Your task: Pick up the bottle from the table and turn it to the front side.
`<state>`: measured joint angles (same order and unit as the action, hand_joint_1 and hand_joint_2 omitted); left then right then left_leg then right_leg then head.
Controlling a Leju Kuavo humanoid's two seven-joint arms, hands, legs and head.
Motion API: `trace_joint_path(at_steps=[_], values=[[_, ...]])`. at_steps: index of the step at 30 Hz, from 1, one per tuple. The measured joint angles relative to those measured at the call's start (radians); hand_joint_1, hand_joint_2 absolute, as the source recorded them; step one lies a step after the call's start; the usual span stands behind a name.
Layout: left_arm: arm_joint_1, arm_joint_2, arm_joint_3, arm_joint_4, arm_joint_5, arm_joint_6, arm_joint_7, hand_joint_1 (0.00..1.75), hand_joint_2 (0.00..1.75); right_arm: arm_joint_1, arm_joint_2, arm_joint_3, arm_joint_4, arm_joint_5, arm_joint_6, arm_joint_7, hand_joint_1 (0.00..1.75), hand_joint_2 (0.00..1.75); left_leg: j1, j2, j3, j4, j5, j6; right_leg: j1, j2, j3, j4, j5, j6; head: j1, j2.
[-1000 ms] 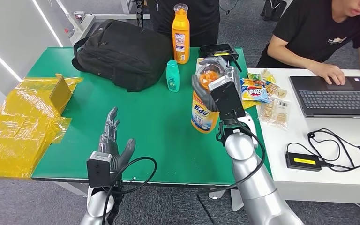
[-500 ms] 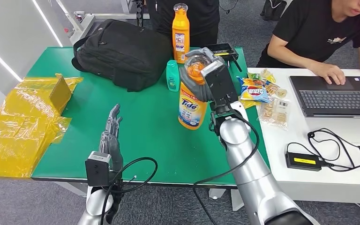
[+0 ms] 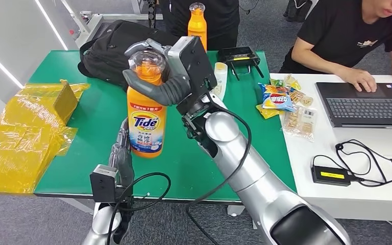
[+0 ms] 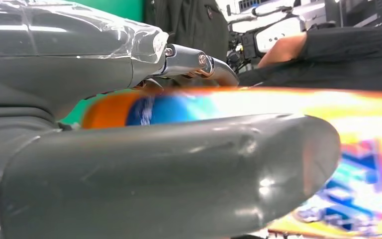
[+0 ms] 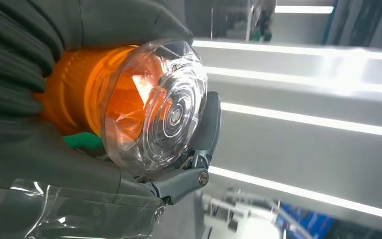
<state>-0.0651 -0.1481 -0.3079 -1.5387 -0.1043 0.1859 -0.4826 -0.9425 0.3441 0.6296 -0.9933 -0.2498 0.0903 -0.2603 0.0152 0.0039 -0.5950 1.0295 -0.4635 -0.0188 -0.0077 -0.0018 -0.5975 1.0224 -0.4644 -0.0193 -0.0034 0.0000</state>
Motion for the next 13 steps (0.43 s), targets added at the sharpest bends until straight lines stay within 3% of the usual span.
trace_joint_path(at_steps=[6,13], values=[[0.009,0.000,0.013,0.012,0.000,0.000,0.000,0.00,0.00,-0.045,0.000,0.108,-0.017,-0.148,0.022,0.024,1.75,1.75,0.000,0.000,0.000,0.001,0.000,0.000,0.000,0.000,0.000,0.000,0.000,0.000,0.000,0.000],[0.013,0.000,0.024,0.016,0.000,0.000,0.000,0.00,0.00,-0.068,0.000,0.169,-0.019,-0.159,0.014,0.028,1.75,1.75,0.000,0.000,0.000,0.001,0.000,0.000,0.000,0.000,0.000,0.000,0.000,0.000,0.000,0.000]])
